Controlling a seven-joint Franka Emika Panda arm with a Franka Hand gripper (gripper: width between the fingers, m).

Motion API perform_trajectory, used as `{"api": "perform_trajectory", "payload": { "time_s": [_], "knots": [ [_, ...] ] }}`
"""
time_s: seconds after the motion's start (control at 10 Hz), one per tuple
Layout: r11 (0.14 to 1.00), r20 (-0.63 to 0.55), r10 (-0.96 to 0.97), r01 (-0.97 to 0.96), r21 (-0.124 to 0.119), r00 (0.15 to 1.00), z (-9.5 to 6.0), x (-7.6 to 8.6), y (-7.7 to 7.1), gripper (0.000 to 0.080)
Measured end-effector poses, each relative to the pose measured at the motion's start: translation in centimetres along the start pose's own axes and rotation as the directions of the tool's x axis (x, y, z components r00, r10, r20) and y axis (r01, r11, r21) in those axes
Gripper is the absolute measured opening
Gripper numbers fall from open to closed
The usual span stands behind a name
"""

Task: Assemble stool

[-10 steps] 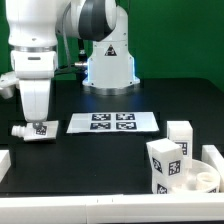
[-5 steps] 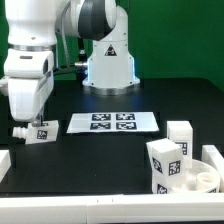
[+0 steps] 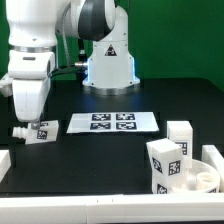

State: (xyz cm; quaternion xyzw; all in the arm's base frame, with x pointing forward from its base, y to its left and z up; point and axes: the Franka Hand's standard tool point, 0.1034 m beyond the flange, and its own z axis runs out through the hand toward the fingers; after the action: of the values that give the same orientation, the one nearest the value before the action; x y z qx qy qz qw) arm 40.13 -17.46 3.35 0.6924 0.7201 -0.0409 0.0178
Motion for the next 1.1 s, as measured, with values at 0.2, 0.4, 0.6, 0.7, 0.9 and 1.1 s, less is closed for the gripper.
{"api": "perform_trajectory", "payload": {
  "time_s": [0.2, 0.4, 0.6, 0.7, 0.9, 1.1],
  "knots": [
    [1.0, -0.002, 0.008, -0.008, 0.003, 1.0, 0.1, 0.4, -0.1, 0.0545],
    [1.0, -0.003, 0.015, -0.015, 0.009, 1.0, 0.3, 0.4, -0.3, 0.0628],
    [0.999, -0.006, 0.024, -0.024, 0.037, 1.0, 1.6, 0.1, -1.2, 0.0643],
    [0.998, -0.007, 0.031, -0.031, 0.048, 0.999, 2.2, -0.2, -1.5, 0.0648],
    [0.997, -0.005, 0.057, -0.057, 0.051, 0.998, 2.3, -0.5, -1.6, 0.0649],
    [0.994, -0.004, 0.093, -0.093, 0.052, 0.996, 2.4, -0.5, -1.6, 0.064]
  ]
}}
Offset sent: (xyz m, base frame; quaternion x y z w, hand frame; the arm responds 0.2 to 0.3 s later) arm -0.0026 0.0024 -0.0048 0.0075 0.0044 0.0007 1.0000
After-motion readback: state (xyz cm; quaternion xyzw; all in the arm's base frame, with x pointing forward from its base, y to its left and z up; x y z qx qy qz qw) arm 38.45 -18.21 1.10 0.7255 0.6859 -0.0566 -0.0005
